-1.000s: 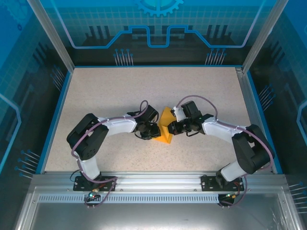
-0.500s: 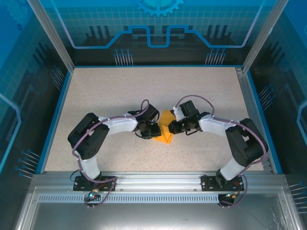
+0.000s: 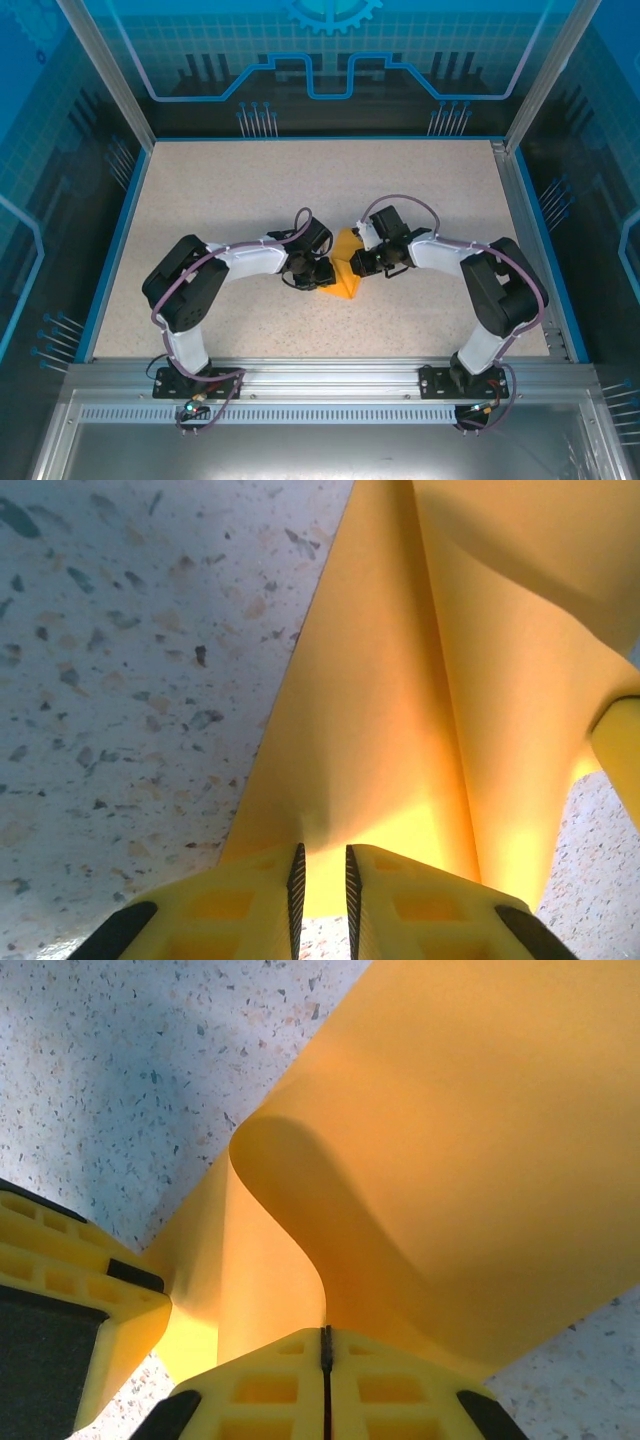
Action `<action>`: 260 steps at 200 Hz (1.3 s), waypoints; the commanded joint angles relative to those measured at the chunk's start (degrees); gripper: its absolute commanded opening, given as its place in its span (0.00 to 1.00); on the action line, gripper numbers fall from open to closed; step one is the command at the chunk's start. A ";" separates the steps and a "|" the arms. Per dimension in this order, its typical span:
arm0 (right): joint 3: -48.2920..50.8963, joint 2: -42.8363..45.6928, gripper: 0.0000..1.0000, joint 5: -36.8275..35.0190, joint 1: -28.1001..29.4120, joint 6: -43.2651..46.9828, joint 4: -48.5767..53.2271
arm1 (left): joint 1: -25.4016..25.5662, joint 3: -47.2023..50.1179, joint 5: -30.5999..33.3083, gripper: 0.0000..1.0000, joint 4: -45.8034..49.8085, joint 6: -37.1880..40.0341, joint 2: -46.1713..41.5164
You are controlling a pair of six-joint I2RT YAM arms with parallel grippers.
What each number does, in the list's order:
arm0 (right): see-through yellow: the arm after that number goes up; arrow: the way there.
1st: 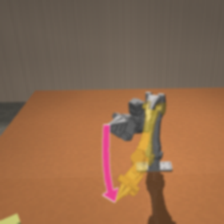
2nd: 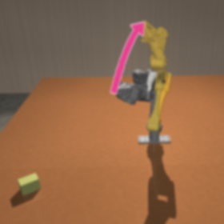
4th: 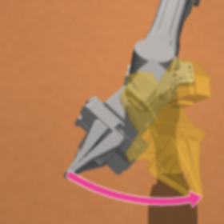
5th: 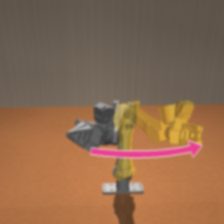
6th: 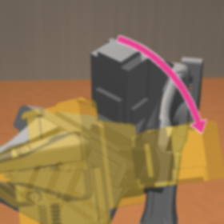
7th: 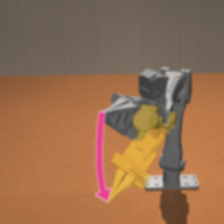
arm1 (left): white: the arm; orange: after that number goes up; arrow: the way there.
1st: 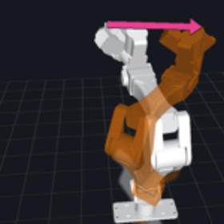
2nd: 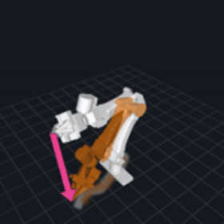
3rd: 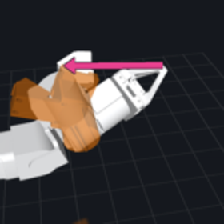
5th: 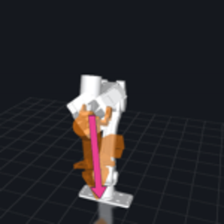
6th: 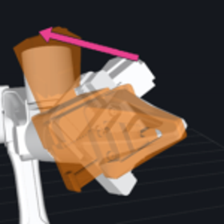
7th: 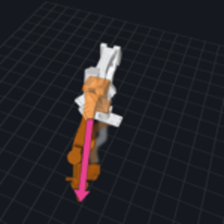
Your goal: Fold a paper plane with a square sheet of paper (pick it up from the middle)
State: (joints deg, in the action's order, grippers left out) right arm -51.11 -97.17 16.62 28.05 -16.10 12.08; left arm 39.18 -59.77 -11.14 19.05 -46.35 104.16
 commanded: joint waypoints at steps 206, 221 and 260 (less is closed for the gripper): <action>-3.72 -3.10 0.10 -2.73 -0.64 4.49 5.77 | -0.24 -1.83 0.28 0.21 1.34 1.70 0.69; -3.55 -3.11 0.10 -2.75 -0.63 4.50 5.82 | -0.18 -1.82 0.15 0.21 1.39 1.69 0.78; -2.61 -2.72 0.10 -3.29 -0.62 4.12 5.33 | -0.21 -1.84 0.01 0.21 1.20 1.48 0.99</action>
State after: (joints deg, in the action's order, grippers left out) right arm -53.39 -99.46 13.87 28.05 -12.53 16.67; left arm 39.18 -60.34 -11.14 19.22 -46.13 104.20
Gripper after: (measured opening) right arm 0.099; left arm 0.209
